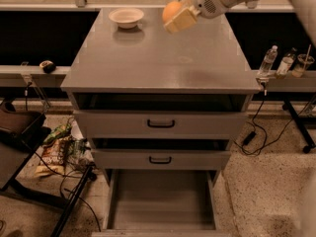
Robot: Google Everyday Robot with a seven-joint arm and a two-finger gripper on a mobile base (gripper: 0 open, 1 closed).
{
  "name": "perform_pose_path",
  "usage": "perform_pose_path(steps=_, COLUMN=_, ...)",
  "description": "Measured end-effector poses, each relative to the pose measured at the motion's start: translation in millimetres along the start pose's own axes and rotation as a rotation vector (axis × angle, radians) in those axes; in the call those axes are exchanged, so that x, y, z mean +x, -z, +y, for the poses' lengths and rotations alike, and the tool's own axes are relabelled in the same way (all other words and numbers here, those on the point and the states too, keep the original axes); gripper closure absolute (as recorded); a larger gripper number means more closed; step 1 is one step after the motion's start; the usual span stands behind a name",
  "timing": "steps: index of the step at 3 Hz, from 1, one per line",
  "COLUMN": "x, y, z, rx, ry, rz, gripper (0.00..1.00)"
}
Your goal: Place orange into bottom drawer
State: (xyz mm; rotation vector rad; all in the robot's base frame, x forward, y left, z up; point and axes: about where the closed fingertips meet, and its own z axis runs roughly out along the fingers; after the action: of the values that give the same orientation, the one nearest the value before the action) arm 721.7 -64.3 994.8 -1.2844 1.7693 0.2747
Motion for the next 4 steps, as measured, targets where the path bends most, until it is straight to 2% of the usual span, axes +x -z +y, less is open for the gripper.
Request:
perform_pose_path(steps=1, x=-7, y=75, z=37, rx=0.074, ry=-0.066, rz=0.009, gripper=1.00)
perform_pose_path(steps=2, x=-48, y=123, z=97, rx=0.117, ry=-0.093, rz=-0.085, gripper=1.00)
perform_pose_path(steps=3, x=-84, y=136, z=162, rx=0.144, ry=-0.109, rz=-0.199, gripper=1.00)
perform_pose_path(steps=4, x=-41, y=130, z=203, rx=0.147, ry=-0.222, rz=-0.196, gripper=1.00)
